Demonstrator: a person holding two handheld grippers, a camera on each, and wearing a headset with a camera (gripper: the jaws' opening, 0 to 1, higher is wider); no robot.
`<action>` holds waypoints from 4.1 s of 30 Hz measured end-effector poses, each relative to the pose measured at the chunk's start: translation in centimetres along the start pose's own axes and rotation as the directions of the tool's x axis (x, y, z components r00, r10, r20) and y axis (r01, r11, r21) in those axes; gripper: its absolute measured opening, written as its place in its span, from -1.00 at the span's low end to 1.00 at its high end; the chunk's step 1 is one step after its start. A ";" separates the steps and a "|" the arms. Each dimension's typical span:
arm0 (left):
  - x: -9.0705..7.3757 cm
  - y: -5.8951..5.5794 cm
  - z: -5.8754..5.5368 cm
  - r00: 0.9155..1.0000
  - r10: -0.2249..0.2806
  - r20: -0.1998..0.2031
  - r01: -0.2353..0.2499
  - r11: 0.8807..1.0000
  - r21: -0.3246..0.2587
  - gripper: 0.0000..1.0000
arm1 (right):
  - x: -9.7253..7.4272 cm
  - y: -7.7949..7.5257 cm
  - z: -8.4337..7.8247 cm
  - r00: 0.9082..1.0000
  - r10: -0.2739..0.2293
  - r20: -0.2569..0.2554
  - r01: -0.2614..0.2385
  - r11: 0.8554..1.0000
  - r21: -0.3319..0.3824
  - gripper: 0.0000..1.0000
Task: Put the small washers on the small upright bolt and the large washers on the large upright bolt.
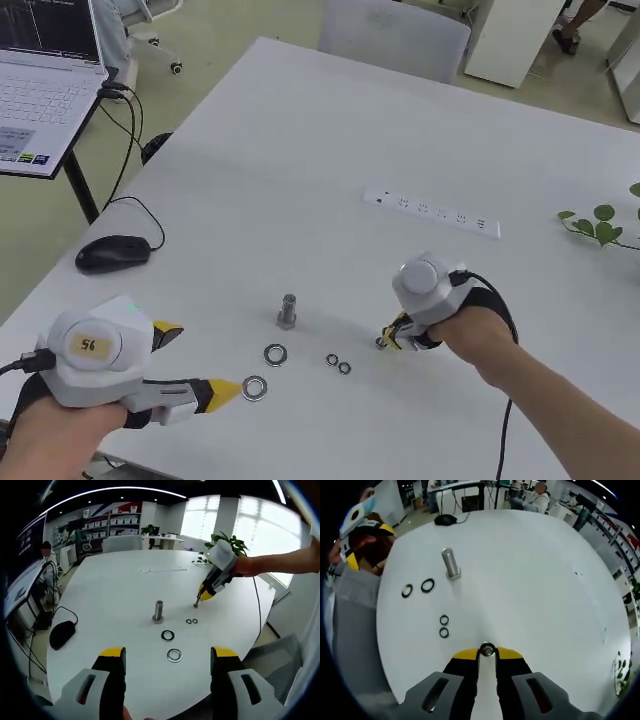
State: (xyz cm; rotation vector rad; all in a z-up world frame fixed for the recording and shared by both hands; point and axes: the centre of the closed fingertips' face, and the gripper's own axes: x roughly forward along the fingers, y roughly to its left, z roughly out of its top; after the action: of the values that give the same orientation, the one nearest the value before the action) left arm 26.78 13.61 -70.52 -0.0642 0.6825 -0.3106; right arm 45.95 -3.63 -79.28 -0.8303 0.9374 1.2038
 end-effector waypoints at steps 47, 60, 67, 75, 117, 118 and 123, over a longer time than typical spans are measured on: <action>-0.8 0.6 0.2 1.000 0.022 0.019 -0.022 1.000 -0.011 0.36 | -3.7 2.2 -3.6 0.978 -0.075 0.194 0.008 0.946 0.324 -0.43; -0.8 0.6 0.3 1.000 0.021 0.022 -0.021 1.000 -0.010 0.36 | -2.5 6.4 -7.1 0.980 -0.022 0.197 -0.056 0.924 0.378 -0.37; -0.7 0.5 0.2 1.000 0.017 0.020 -0.017 1.000 -0.006 0.36 | -1.7 8.1 -6.4 0.978 0.010 0.209 -0.084 0.934 0.348 -0.38; -0.5 0.3 0.1 1.000 0.012 0.016 -0.012 1.000 -0.004 0.36 | -0.8 9.3 -4.9 0.977 0.041 0.209 -0.104 0.949 0.296 -0.39; -0.6 0.6 -0.1 1.000 0.020 0.014 -0.019 1.000 -0.021 0.35 | 3.3 7.1 1.4 0.989 0.118 0.084 -0.120 0.993 0.015 -0.50; -0.6 0.6 -0.2 1.000 0.019 0.014 -0.019 1.000 -0.021 0.35 | 3.3 7.1 1.4 0.990 0.119 0.078 -0.120 0.993 0.003 -0.51; -0.6 0.7 -0.2 1.000 0.019 0.015 -0.018 1.000 -0.022 0.35 | 3.5 7.3 1.2 0.992 0.115 0.048 -0.112 0.992 -0.064 -0.56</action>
State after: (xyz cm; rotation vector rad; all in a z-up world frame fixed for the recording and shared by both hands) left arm 26.44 14.44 -70.40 -0.0811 0.6713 -0.2845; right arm 39.33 0.04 -82.25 -0.7993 0.9194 1.3517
